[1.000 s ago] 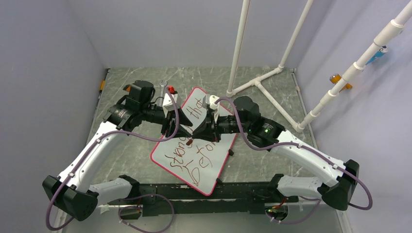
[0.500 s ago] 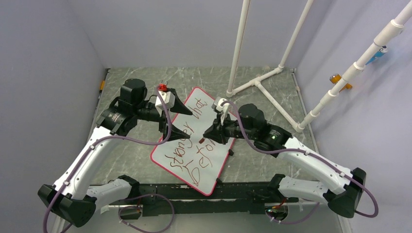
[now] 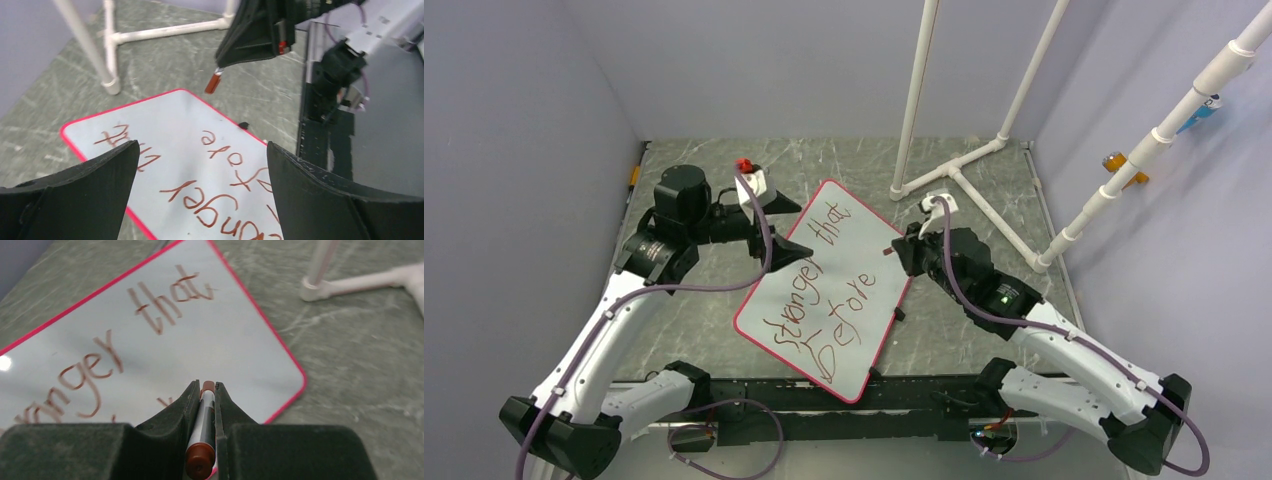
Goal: Write a sentence on the whiteboard
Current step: Place the whiteboard marker at the center of the board.
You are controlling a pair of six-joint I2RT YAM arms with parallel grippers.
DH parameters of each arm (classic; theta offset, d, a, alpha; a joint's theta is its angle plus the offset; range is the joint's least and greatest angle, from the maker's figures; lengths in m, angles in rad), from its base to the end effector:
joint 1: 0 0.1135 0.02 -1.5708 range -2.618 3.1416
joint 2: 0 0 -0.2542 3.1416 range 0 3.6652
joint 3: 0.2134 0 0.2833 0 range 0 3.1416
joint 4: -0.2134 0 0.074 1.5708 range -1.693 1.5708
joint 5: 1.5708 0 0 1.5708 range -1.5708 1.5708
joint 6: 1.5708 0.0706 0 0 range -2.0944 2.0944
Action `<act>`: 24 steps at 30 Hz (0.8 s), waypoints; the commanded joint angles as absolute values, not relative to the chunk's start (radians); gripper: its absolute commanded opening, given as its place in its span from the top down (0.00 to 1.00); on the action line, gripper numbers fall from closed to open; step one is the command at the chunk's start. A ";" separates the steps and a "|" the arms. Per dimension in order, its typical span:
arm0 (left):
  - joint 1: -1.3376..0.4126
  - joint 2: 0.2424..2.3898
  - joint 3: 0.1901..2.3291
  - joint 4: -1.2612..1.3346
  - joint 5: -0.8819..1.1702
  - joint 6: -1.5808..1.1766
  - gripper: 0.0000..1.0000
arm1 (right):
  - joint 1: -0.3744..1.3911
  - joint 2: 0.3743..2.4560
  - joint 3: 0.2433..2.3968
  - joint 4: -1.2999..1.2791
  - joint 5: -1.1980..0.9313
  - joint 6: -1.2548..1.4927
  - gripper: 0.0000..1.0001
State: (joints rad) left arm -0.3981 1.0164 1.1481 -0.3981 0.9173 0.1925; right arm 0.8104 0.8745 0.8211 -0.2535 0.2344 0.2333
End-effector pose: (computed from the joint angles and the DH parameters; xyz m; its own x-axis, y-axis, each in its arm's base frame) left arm 0.2231 -0.1546 0.3947 -0.0580 0.1506 -0.9869 0.9708 0.2391 -0.0206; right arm 0.1998 0.1862 0.3106 -0.3302 -0.0209 -0.9437 -0.4890 0.8589 0.1521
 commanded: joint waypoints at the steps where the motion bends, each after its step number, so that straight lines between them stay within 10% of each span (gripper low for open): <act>1: -0.374 1.006 1.155 -0.334 0.713 0.099 0.01 | 0.764 0.854 0.793 -0.202 0.493 0.349 1.00; 24: -0.291 0.958 1.110 -0.315 0.123 0.006 0.01 | 0.374 0.886 0.353 0.279 0.408 0.591 1.00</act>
State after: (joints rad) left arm -0.3080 0.9771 1.1110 -0.3561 0.2176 0.0288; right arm 0.4301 0.8459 0.3794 0.0856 0.4858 0.5526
